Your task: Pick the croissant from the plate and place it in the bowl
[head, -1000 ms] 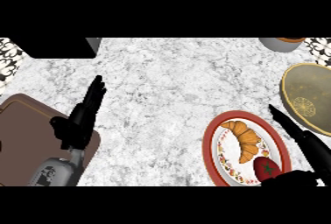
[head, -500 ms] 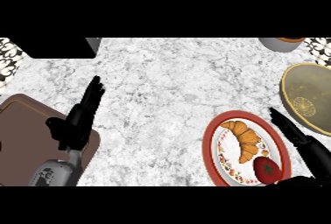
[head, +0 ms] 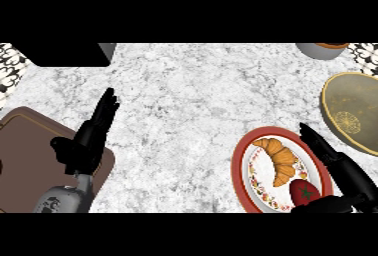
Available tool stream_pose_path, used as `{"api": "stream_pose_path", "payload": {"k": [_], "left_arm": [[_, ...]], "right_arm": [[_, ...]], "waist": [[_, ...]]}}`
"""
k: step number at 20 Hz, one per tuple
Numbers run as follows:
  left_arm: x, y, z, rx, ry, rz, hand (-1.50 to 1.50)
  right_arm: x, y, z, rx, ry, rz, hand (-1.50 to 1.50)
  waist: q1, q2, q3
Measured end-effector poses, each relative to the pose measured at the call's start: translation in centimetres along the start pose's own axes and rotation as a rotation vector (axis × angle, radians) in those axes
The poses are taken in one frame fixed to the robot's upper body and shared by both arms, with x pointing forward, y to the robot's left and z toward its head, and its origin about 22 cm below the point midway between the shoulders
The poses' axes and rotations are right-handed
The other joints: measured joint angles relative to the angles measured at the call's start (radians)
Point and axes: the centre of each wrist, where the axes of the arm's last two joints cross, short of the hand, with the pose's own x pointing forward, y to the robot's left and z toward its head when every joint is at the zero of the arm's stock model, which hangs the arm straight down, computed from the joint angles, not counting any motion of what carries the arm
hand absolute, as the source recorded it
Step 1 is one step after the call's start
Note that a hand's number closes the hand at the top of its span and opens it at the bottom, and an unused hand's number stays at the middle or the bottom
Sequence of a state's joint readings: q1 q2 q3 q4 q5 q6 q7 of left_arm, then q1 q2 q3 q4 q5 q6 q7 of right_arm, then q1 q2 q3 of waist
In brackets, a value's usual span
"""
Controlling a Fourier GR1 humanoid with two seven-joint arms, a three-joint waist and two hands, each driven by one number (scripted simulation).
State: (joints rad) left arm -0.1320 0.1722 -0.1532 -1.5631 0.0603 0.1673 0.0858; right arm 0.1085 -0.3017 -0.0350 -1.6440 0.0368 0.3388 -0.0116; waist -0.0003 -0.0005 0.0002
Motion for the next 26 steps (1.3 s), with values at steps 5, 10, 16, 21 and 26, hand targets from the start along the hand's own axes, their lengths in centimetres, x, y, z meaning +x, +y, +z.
{"api": "stream_pose_path", "payload": {"k": [5, 10, 16, 21, 26], "left_arm": [[0.4, -0.1, -0.4, 0.002, -0.003, 0.005, 0.00], [0.4, -0.5, -0.4, 0.008, -0.006, 0.001, 0.00], [-0.4, -0.8, -0.2, 0.001, -0.004, 0.005, 0.00], [0.1, -0.2, -0.7, 0.004, -0.001, 0.005, 0.00], [0.0, -0.2, -0.1, 0.002, -0.002, 0.003, 0.00]], "right_arm": [[-1.9, 1.7, -1.1, 0.000, 0.010, -0.015, -1.50], [-2.7, 2.5, -1.8, -0.014, 0.028, 0.017, -1.50], [-4.1, 2.4, -2.9, -0.041, 0.087, 0.129, -1.50], [-4.8, 2.6, -4.3, -0.013, 0.100, 0.162, -1.50], [-5.4, 3.2, -4.3, 0.042, 0.036, 0.249, 1.50]], "waist": [[0.000, 0.000, 0.000], [0.000, 0.000, 0.000], [0.001, 0.001, 0.000], [0.001, 0.000, -0.001], [0.000, -0.005, -0.008]]}}
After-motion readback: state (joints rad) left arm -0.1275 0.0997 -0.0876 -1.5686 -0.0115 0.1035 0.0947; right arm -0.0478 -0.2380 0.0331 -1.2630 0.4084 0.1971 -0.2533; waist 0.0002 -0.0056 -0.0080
